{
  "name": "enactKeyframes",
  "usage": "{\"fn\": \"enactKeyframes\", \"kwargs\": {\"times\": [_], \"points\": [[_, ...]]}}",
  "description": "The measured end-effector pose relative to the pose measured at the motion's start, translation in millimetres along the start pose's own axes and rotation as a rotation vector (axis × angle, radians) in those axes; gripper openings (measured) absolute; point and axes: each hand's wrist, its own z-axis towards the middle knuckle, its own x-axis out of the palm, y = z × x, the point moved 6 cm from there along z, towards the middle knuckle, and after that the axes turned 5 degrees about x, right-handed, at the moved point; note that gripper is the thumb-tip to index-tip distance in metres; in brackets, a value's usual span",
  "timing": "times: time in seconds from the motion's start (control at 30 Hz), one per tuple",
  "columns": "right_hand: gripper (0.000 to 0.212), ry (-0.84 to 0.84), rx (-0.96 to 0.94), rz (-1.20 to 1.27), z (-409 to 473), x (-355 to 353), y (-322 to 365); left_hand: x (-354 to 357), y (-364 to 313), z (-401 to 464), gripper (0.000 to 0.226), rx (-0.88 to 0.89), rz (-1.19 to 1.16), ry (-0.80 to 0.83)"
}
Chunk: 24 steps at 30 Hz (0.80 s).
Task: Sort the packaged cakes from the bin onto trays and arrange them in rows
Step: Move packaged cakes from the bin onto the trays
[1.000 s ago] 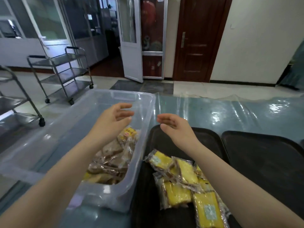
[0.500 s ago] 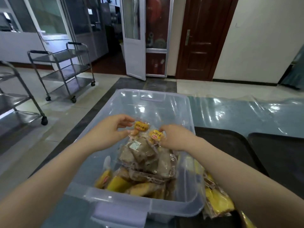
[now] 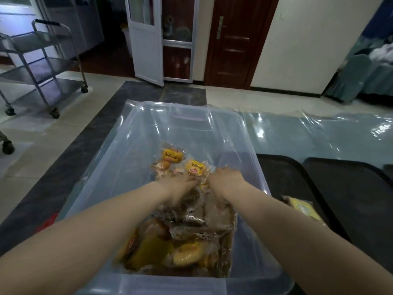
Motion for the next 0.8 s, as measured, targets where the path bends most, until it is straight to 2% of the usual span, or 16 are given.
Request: {"fn": "enactKeyframes", "kwargs": {"times": [0.1,0.2,0.27,0.33,0.43,0.53,0.63,0.67,0.73,0.8], "points": [[0.043,-0.092,-0.012,-0.027,1,-7,2,11,7,1,0.087,-0.050,0.125,0.048],[0.043,-0.155,-0.048,0.026,-2,-12,7,16,29,-5,0.072,-0.188,0.082,0.096],[0.043,-0.092,-0.130,0.154,-3,-7,14,24,42,-9,0.071,-0.252,0.046,0.157],[0.043,0.049,-0.186,0.345,0,-2,17,25,48,-11,0.069,-0.259,0.056,0.132],[0.045,0.125,-0.155,0.522,13,4,26,29,49,-9,0.080,-0.218,0.055,0.084],[0.065,0.147,-0.134,0.547,21,22,48,38,55,-7,0.101,-0.227,-0.050,0.105],[0.087,0.257,-0.165,0.546,26,34,60,42,62,-8,0.105,-0.259,-0.035,0.148],[0.084,0.303,-0.168,0.576,27,35,60,43,62,-8,0.106,-0.262,-0.035,0.157],[0.063,0.359,-0.162,0.589,30,37,57,42,62,-7,0.105,-0.272,-0.005,0.156],[0.044,0.325,-0.152,0.518,29,36,57,38,64,-8,0.096,-0.299,0.066,0.154]]}}
